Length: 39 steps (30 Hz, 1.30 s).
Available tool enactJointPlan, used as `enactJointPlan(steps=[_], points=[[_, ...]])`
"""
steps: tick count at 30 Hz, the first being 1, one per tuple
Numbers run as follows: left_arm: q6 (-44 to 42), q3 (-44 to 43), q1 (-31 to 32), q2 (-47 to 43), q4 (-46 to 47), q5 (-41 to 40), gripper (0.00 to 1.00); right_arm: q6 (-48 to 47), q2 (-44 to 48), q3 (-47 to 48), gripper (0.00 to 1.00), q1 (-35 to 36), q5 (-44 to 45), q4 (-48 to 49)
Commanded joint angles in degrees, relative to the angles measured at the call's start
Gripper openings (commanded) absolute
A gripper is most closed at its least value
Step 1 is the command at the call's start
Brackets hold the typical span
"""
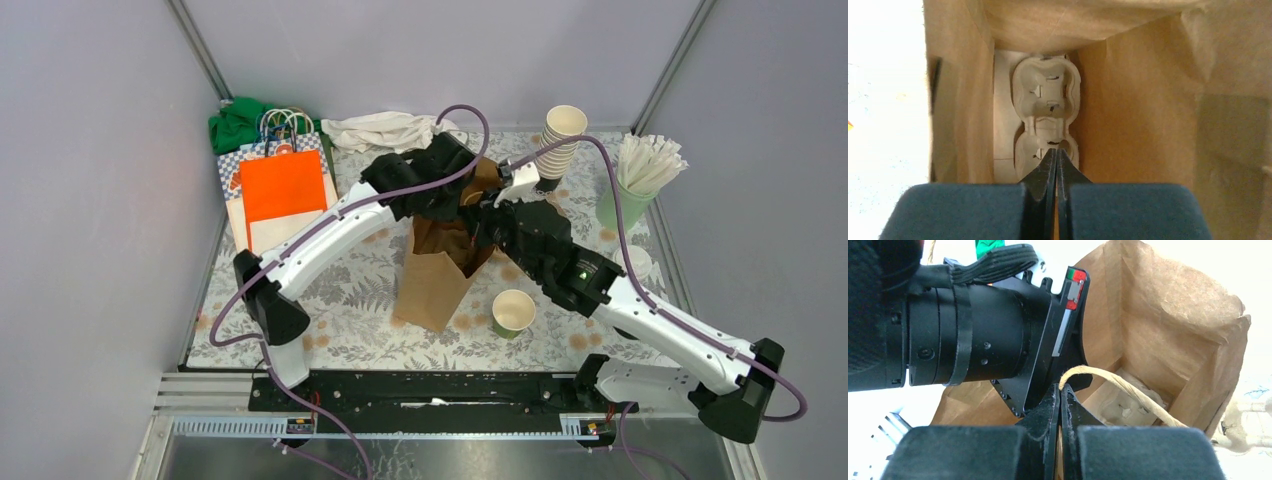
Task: Pack the takeout coffee
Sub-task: Adjust the cup tray in the takeout bag.
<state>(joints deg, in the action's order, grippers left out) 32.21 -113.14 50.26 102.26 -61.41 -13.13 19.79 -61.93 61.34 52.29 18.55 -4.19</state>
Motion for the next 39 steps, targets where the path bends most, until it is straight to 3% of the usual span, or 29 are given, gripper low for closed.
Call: enactJointPlan(steps=[1, 9, 17, 23, 30, 39], points=[[-0.42, -0.30, 1.68, 0.91, -0.95, -1.09, 0.00, 0.55, 3.70, -1.80, 0.00, 0.62, 0.93, 13.03], [-2.01, 4.56, -0.05, -2.46, -1.08, -4.22, 0.00, -1.74, 2.32, 3.52, 0.00, 0.62, -6.47, 10.45], [-4.38, 3.30, -1.69, -3.58, -2.61, -3.95, 0.00, -1.58, 4.68, 3.70, 0.00, 0.61, -6.97, 9.03], [-4.53, 3.29, -2.47, -3.73, -3.54, -3.14, 0.00, -2.20, 10.33, -3.11, 0.00, 0.61, -6.97, 14.18], [-3.78, 0.18, -2.24, -3.18, -4.92, 3.29, 0.00, -2.17, 15.08, -12.67, 0.00, 0.62, -7.20, 22.06], [-0.12, -3.92, -0.04, -2.49, -8.11, 7.00, 0.00, -2.78, 13.71, -16.44, 0.00, 0.61, -10.95, 33.47]])
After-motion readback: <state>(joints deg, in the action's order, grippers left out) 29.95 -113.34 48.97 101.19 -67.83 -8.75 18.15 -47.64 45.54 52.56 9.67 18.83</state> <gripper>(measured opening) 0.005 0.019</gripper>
